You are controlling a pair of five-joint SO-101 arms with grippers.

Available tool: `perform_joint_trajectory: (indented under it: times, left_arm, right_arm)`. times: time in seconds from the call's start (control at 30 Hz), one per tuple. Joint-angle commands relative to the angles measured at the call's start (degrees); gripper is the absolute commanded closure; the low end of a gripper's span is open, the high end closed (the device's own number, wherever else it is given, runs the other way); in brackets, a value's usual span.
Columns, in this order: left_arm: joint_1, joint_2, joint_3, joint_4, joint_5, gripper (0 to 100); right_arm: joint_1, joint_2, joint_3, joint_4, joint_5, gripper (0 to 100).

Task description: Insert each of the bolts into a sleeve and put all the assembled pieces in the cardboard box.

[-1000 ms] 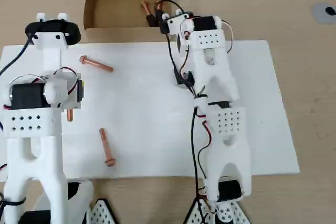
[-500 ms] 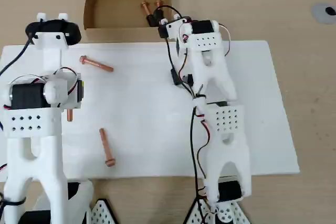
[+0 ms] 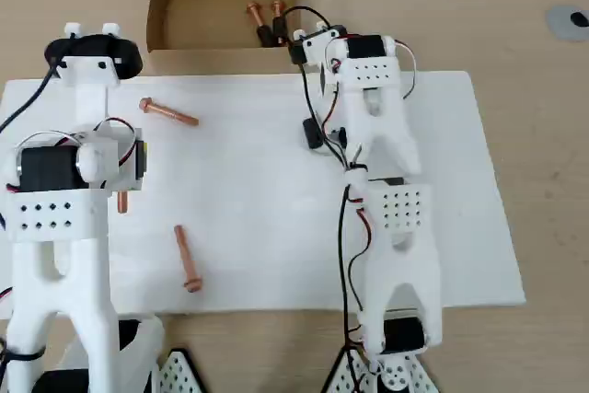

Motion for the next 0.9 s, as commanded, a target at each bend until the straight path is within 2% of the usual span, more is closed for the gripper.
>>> perform_joint_trajectory:
  times: [0.0,0.23,0.47,0.57,0.73,0.87]
  left_arm:
    - [0.7,-2.15,-0.97,0.0,-0.26,99]
    - [1.14,-2.68,-8.97,0.79,2.46,99]
    - [13.19,-12.53,-12.22,3.78,4.4,99]
    - [15.91,-17.45,-12.22,3.43,4.4,99]
    - [15.82,-22.73,-10.73,3.34,4.22,99]
    - [14.42,-26.59,-8.26,3.34,4.13,99]
  right_arm:
    - [-0.92,-1.01,-2.07,3.87,0.53,98.8]
    - [-1.1,-12.97,-10.51,5.63,0.44,98.8]
    - [-4.7,-35.91,-11.47,5.54,0.88,98.8]
    - [-8.04,-46.46,-11.47,5.54,0.88,98.8]
    - [-12.7,-61.23,-8.66,5.54,0.88,98.8]
    - [-13.23,-71.16,-0.57,5.54,0.62,98.8]
